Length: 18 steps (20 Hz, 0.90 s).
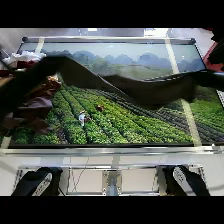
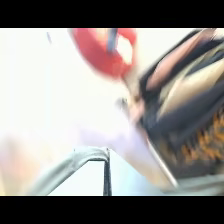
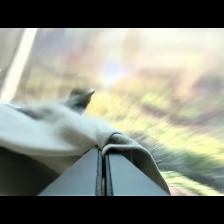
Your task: Fold the shirts.
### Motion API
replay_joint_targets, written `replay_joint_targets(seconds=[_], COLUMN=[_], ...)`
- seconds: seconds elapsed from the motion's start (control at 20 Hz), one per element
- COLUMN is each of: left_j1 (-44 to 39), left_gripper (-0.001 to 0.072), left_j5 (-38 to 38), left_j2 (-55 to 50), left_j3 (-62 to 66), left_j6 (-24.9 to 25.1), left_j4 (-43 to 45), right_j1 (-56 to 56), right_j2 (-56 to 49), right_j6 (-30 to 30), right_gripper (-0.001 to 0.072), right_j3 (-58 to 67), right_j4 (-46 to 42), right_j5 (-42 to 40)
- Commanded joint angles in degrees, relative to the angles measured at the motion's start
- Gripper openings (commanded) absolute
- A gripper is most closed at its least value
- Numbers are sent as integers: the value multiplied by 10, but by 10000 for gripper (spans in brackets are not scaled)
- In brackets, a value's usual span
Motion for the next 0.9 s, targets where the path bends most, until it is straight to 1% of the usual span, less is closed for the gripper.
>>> replay_joint_targets(seconds=[0.0, 0.05, 0.15, 0.25, 0.3, 0.35, 0.4, 0.45, 0.5, 0.55, 0.65, 0.75, 0.85], left_j1=[1, 1, 1, 1, 1, 0, 0, 0, 0, -1, -1, -1, -1], left_gripper=[9, 9, 9, 9, 9, 9, 9, 9, 10, 9, 9, 10, 10], left_j5=[13, -9, -63, -95, -97, -114, -144, -182, -212, -228, -206, -146, -78], left_j2=[145, 162, 169, 159, 150, 130, 101, 60, 17, -33, -134, -241, -339], left_j3=[71, 104, 173, 214, 215, 215, 215, 215, 214, 209, 197, 196, 196], left_j6=[-132, -188, -283, -355, -379, -385, -384, -384, -378, -372, -366, -367, -381], left_j4=[214, 297, 459, 583, 612, 615, 606, 594, 586, 585, 589, 588, 565], right_j1=[-73, -81, -85, -85, -85, -85, -85, -84, -70, -41, 37, 111, 160], right_j2=[162, 182, 188, 168, 142, 108, 66, 22, -23, -63, -133, -206, -281], right_j6=[26, 26, 34, 46, 56, 59, 58, 58, 58, 57, 56, 63, 89], right_gripper=[27, 26, 26, 26, 26, 26, 26, 27, 28, 28, 29, 28, 29], right_j3=[82, 107, 157, 170, 170, 168, 157, 136, 103, 66, -10, -70, -96], right_j4=[-72, -84, -99, -90, -67, -27, 31, 94, 137, 134, 67, 2, -8], right_j5=[83, 79, 68, 53, 61, 80, 105, 129, 141, 132, 65, -52, -168])
